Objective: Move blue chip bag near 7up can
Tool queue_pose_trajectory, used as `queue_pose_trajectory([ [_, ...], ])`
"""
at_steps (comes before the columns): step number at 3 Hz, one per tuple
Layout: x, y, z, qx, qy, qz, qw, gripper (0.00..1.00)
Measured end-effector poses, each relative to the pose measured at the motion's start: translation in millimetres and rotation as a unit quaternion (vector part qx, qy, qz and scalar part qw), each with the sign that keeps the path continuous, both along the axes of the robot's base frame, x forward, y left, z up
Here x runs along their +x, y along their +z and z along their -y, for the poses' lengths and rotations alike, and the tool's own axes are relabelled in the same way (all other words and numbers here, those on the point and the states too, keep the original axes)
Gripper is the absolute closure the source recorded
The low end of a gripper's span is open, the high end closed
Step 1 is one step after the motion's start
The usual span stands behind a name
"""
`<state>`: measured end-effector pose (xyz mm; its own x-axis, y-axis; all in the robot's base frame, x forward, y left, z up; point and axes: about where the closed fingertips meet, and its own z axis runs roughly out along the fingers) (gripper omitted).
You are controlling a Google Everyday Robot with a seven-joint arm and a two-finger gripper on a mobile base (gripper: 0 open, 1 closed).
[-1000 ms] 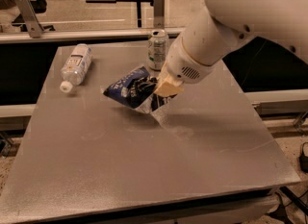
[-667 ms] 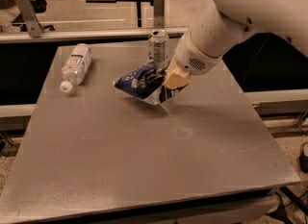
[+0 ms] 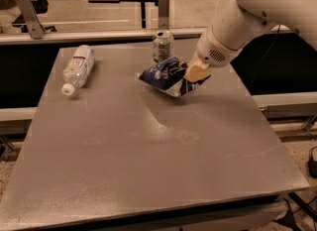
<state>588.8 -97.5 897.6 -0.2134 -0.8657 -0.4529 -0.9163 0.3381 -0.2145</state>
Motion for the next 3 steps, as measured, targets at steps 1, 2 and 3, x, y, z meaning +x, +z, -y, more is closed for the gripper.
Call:
queue_pose_trajectory([
  [1,10,-3,11,0.003,-0.011,0.001,0.9999,0.46],
  [2,17,-6,14,0.011,-0.014,0.003,0.9998,0.13],
  [3,21,-9,16,0.014,-0.014,0.002,0.9998,0.00],
])
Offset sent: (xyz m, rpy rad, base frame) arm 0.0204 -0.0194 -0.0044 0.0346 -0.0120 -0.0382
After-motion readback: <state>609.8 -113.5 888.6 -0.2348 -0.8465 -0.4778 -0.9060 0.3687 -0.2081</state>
